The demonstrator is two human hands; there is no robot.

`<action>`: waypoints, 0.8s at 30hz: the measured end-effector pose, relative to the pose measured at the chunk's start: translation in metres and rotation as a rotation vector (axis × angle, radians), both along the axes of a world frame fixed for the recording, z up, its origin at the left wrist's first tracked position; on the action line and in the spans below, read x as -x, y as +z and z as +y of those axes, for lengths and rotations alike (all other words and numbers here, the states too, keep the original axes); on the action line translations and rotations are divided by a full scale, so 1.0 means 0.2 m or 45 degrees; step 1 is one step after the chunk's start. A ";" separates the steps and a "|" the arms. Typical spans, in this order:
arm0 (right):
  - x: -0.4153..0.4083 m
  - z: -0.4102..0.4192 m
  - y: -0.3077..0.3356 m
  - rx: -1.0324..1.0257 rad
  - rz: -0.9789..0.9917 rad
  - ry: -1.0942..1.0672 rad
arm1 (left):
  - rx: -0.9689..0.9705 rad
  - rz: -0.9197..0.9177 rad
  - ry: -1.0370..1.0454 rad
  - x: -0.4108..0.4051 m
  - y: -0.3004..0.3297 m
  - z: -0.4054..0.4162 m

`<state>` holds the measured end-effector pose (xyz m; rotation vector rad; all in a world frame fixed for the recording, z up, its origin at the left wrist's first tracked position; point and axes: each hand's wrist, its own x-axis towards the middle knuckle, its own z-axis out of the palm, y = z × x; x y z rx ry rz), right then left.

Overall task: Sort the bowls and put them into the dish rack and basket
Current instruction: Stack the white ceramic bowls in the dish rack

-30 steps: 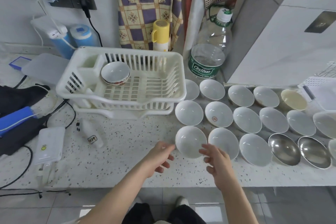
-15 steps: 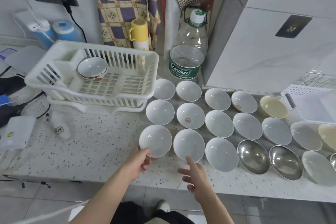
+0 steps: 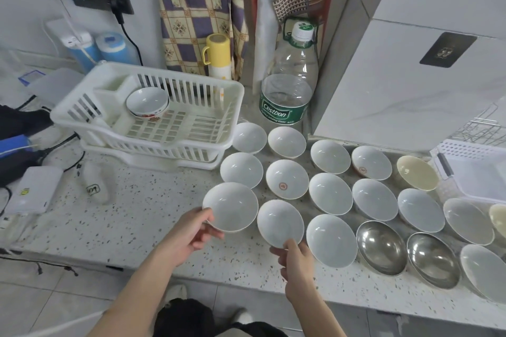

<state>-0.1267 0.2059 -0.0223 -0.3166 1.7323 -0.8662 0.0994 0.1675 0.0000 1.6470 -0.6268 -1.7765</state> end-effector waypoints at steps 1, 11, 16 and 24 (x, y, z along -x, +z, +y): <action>-0.01 0.00 0.01 0.004 -0.010 -0.017 | 0.018 0.009 -0.006 -0.01 0.02 -0.01; -0.25 -0.14 0.23 0.261 -0.132 -0.372 | 0.179 0.123 0.103 -0.28 0.28 -0.20; -0.43 -0.30 0.40 0.435 -0.155 -0.458 | 0.233 0.223 0.226 -0.53 0.39 -0.30; -0.74 -0.58 0.58 0.631 -0.063 -0.285 | 0.302 0.352 0.446 -0.93 0.43 -0.46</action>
